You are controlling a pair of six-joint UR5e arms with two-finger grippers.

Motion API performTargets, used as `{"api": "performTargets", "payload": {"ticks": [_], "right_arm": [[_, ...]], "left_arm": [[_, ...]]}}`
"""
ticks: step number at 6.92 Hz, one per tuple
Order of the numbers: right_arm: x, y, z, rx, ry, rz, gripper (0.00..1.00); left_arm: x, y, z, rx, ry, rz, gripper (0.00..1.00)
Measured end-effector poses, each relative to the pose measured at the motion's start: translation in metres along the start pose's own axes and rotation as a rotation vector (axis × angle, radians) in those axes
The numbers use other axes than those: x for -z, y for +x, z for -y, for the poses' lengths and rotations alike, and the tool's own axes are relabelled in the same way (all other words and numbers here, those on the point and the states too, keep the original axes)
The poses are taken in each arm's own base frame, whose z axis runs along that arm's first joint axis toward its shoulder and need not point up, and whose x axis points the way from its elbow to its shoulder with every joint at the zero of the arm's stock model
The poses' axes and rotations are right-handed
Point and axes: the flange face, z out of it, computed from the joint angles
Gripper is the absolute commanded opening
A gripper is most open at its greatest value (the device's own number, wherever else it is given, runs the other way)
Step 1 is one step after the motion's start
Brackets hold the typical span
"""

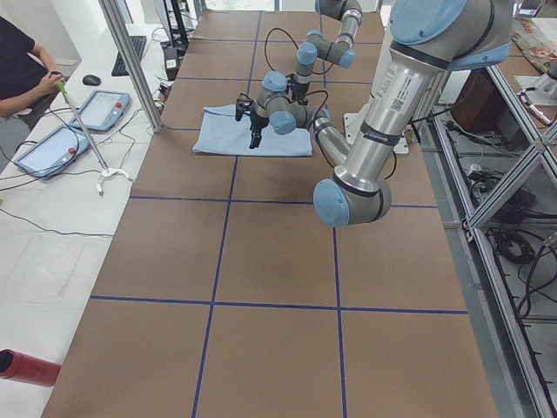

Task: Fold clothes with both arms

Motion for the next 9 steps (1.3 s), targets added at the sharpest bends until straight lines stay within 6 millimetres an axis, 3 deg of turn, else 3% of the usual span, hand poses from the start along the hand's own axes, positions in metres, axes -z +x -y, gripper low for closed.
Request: {"api": "performTargets", "payload": {"ticks": [2,4,9], "right_arm": [[-0.015,0.031,-0.005,-0.006,-0.014,-0.034,1.00],[-0.014,0.061,-0.009,-0.014,-0.016,-0.048,1.00],[-0.009,0.091,-0.003,-0.017,-0.010,-0.060,1.00]], "left_arm": [[-0.002,0.006,-0.008,0.005,-0.010,-0.005,1.00],[-0.002,0.008,-0.010,0.005,-0.013,-0.007,1.00],[-0.004,0.008,-0.010,0.001,-0.014,-0.005,1.00]]}}
